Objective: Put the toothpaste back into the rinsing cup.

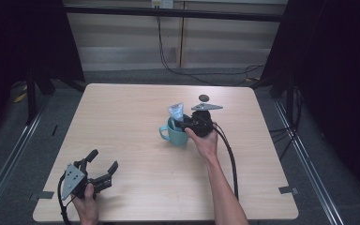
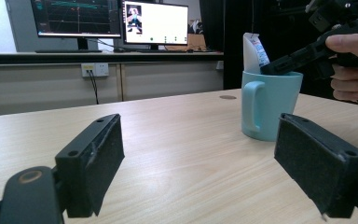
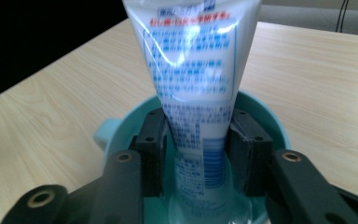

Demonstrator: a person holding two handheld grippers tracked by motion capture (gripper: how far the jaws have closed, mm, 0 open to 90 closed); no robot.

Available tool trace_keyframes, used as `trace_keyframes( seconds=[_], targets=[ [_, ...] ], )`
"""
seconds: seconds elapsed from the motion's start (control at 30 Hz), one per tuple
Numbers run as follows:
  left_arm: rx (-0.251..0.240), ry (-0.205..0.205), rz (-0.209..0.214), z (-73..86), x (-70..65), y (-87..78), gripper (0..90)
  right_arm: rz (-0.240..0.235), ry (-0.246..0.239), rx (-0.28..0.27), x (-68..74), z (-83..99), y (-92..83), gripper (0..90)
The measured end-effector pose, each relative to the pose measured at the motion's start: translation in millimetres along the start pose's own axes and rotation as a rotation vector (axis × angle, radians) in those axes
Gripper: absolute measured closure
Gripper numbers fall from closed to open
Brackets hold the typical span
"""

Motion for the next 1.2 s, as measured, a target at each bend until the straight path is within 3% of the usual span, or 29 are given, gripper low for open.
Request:
trace_keyframes(
  seconds=[0.13,0.2,0.23,0.33,0.53,0.7,1.2],
  targets=[
    [0.007,0.011,-0.001,0.3,0.4,-0.5,15.6,-0.028,0.013,-0.031,-0.6,-3.7,-6.9,61.2],
    [0.004,0.005,-0.002,0.1,0.2,-0.2,15.6,-0.054,0.029,-0.061,0.2,-8.1,-12.0,58.1],
    [0.006,0.009,-0.001,0.3,0.4,-0.4,15.6,-0.057,0.030,-0.066,0.7,-9.7,-13.0,53.6],
    [0.001,0.000,0.000,0.0,0.0,0.0,15.7,-0.068,0.024,-0.060,3.9,-11.8,-14.0,51.8],
    [0.003,0.007,0.000,0.2,0.3,-0.4,15.6,-0.056,0.004,-0.074,9.8,-13.6,-15.4,43.5],
    [0.002,0.003,0.000,0.1,0.0,-0.4,15.6,-0.055,0.022,-0.093,10.5,-12.9,-18.7,37.3],
    [0.003,0.006,-0.001,0.1,0.3,-0.4,15.6,-0.046,0.021,-0.128,15.1,-14.7,-40.2,26.6]
  ],
)
Point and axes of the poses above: each handheld gripper's, and its own axes: y roughly forward along the jaws, z roughly out of its underside, x roughly to its left, the point moved 5 cm from there along y, roughly forward along the jaws, and after that the axes turned 11 degrees about y, right-handed, at the moved point
